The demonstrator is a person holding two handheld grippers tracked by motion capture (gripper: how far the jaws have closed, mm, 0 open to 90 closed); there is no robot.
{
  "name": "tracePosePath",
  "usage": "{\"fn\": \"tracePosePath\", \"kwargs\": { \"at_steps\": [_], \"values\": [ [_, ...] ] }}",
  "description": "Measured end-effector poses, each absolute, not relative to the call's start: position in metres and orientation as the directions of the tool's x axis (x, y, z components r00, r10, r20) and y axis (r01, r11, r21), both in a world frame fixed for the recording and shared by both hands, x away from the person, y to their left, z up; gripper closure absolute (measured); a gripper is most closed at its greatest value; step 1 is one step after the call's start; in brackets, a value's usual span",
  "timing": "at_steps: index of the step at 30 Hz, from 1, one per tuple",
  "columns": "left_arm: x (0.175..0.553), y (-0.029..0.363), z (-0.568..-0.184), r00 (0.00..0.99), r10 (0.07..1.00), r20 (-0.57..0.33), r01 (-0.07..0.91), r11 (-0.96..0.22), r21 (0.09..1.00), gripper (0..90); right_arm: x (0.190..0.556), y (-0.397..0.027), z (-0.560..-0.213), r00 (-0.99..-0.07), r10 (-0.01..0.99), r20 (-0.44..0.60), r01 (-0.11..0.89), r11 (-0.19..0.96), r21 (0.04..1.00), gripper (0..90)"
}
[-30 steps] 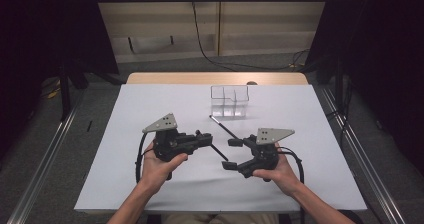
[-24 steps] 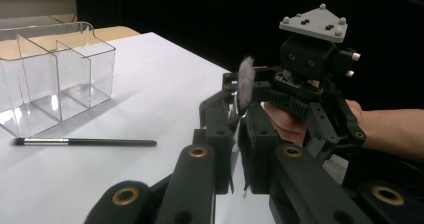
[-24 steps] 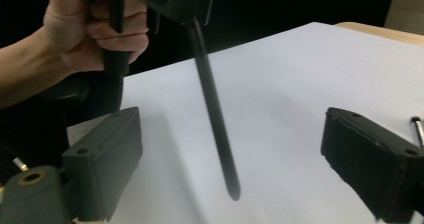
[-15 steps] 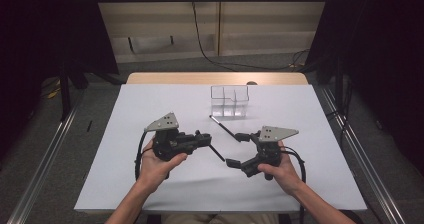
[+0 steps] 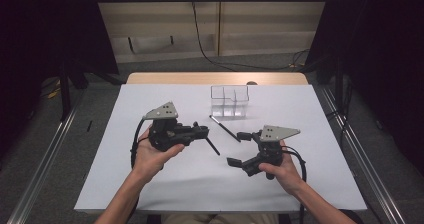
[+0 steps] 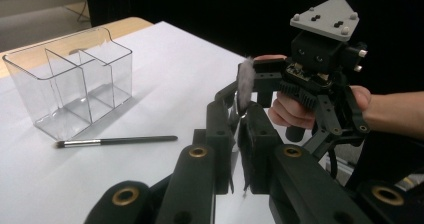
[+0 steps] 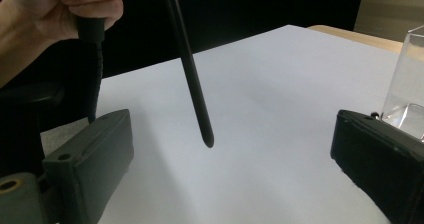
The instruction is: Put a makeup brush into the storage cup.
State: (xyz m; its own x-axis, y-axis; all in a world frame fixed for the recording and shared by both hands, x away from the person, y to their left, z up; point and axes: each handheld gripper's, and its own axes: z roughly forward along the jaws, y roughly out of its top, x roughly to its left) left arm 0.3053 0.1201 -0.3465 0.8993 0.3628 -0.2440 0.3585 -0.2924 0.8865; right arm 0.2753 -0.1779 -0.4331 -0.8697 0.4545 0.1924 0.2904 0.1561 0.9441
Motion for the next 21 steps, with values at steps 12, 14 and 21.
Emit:
{"fn": "tracePosePath", "kwargs": {
  "at_steps": [12, 14, 21],
  "values": [
    [0.31, 0.095, -0.332, 0.925, 0.329, -0.191, 0.327, -0.428, 0.843, 84.1, 0.274, -0.176, -0.433, -0.87, 0.456, 0.186, 0.297, 0.185, 0.937, 2.8],
    [0.311, 0.092, -0.333, 0.925, 0.332, -0.185, 0.33, -0.462, 0.823, 84.1, 0.274, -0.175, -0.433, -0.87, 0.456, 0.186, 0.297, 0.186, 0.937, 2.8],
    [0.312, 0.088, -0.343, 0.926, 0.33, -0.184, 0.337, -0.498, 0.799, 84.1, 0.274, -0.173, -0.433, -0.873, 0.457, 0.168, 0.287, 0.205, 0.936, 3.0]
  ]
}}
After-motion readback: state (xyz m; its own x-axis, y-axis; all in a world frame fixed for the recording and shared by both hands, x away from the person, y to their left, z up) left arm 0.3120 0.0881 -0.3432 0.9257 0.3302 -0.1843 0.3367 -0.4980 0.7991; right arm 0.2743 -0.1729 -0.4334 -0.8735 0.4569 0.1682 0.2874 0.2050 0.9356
